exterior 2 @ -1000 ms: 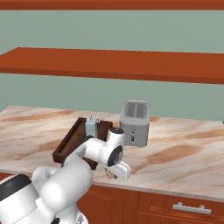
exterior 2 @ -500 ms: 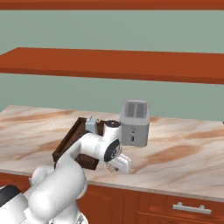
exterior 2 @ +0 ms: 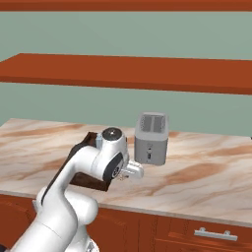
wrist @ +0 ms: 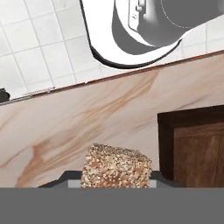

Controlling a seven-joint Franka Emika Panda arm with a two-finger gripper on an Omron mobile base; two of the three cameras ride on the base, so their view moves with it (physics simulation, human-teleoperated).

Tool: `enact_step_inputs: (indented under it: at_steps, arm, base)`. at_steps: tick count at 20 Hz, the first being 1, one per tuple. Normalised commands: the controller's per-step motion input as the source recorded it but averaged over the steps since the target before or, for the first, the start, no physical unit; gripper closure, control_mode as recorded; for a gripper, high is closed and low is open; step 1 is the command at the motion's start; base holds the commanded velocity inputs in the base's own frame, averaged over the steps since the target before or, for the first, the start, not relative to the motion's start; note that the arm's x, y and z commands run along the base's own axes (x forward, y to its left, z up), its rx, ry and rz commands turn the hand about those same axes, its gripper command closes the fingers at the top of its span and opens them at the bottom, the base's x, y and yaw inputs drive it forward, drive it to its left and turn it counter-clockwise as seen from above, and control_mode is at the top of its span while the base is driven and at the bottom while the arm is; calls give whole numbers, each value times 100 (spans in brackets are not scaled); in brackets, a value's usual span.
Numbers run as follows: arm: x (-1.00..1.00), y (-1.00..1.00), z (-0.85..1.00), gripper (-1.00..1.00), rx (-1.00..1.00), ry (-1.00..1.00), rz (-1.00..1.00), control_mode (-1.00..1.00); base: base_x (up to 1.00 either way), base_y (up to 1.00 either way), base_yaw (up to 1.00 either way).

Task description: Take out the milk from the fridge and place it on the tray on the counter. Then take the sugar cube near the tray and place it in the tray.

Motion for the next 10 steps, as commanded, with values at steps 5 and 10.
enact_step_inputs:
  at_steps: [5, 10]
  arm:
    - [12, 45, 30, 100, 0, -9, 13, -100]
    - [16, 47, 24, 100, -1, 4, 4, -100]
  base:
    - [0, 0, 0]
    - [0, 0, 0]
